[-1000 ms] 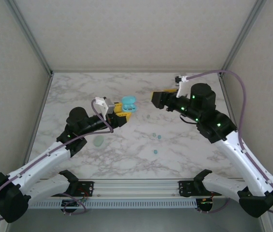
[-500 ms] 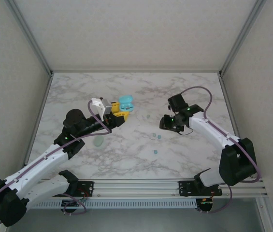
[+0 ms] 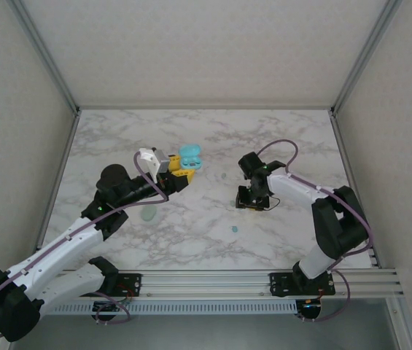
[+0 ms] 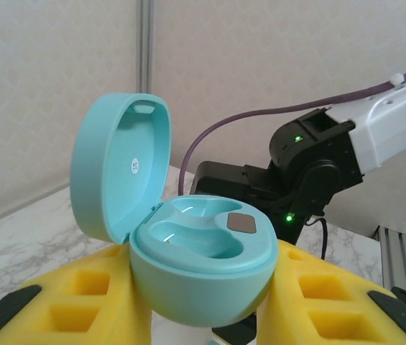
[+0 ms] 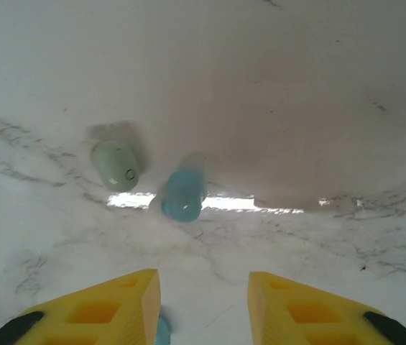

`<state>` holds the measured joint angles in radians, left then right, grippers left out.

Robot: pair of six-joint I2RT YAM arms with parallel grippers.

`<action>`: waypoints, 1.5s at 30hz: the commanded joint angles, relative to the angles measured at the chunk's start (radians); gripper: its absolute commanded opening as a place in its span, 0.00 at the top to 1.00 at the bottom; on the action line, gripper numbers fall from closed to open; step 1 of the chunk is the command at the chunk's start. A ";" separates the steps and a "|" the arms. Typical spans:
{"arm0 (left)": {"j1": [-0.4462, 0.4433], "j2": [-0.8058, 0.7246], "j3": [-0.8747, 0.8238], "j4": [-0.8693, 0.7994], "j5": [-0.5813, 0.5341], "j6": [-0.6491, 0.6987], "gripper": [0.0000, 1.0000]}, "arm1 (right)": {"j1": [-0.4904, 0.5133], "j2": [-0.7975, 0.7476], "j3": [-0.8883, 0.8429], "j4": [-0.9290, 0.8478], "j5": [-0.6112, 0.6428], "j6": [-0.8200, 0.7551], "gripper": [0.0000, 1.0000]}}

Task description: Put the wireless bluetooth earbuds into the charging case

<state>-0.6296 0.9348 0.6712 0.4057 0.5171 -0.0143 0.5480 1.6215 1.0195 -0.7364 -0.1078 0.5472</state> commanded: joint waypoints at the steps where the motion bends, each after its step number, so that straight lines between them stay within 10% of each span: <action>1: -0.009 -0.008 0.015 -0.002 -0.005 0.017 0.82 | 0.006 0.038 0.037 0.015 0.024 0.010 0.63; 45: -0.009 -0.015 0.015 -0.051 -0.019 0.028 0.81 | -0.057 -0.040 0.003 0.014 0.070 -0.001 0.65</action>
<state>-0.6296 0.9356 0.6712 0.3538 0.5133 0.0002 0.4969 1.6020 0.9905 -0.7033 -0.0265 0.5392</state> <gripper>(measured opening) 0.343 0.348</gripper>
